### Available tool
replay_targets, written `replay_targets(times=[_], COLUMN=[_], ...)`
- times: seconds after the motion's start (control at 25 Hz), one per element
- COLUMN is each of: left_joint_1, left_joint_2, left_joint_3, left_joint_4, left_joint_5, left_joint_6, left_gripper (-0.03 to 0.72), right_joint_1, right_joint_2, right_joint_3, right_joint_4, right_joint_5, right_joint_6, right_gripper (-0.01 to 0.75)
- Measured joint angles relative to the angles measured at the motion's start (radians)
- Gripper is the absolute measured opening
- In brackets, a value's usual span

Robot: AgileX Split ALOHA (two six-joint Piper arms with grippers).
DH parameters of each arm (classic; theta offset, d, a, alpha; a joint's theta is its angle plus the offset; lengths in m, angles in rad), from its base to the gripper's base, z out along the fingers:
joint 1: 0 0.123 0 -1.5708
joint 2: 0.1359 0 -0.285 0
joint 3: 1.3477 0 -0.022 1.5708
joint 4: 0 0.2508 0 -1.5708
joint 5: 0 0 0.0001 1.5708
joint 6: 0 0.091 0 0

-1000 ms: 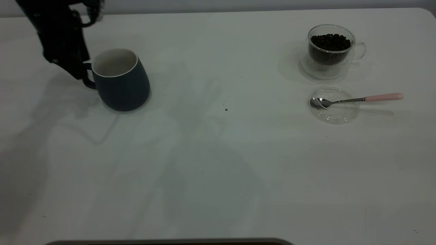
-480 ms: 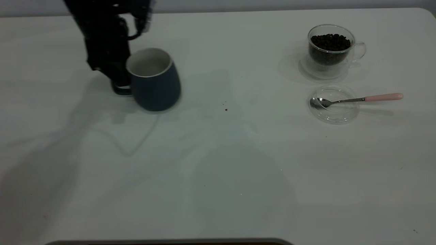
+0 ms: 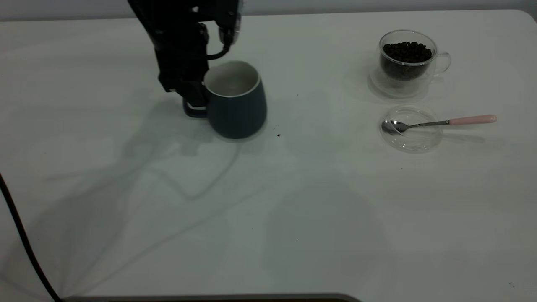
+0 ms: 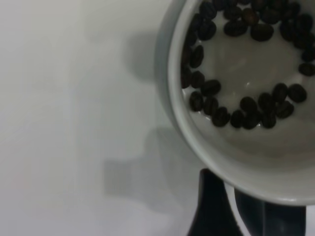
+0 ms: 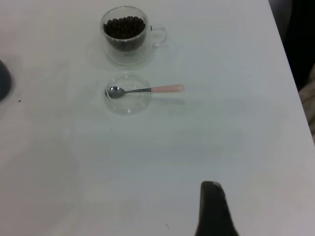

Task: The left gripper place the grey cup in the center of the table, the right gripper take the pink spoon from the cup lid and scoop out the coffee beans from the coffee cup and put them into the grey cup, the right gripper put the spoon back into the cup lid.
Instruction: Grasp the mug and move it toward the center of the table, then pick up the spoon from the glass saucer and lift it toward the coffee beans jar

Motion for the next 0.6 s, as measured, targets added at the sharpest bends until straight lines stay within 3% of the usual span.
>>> replay_targets(times=[0.32, 0.6], left_joint_1=[-0.013, 0.004], left_joint_2=[0.0, -0.108], left_joint_3=[0.0, 0.0], left_joint_4=[-0.022, 0.209], left_joint_5=[-0.015, 0.137], left_joint_6=[-0.023, -0.247], left_gripper=[0.567, 0.567], right_joint_1=[0.0, 0.0], right_joint_2=[0.0, 0.0], right_joint_3=[0.0, 0.0], right_joint_4=[0.0, 0.0], right_joint_5=[0.0, 0.0], right_joint_6=[0.0, 0.0], right_gripper=[0.536, 0.536])
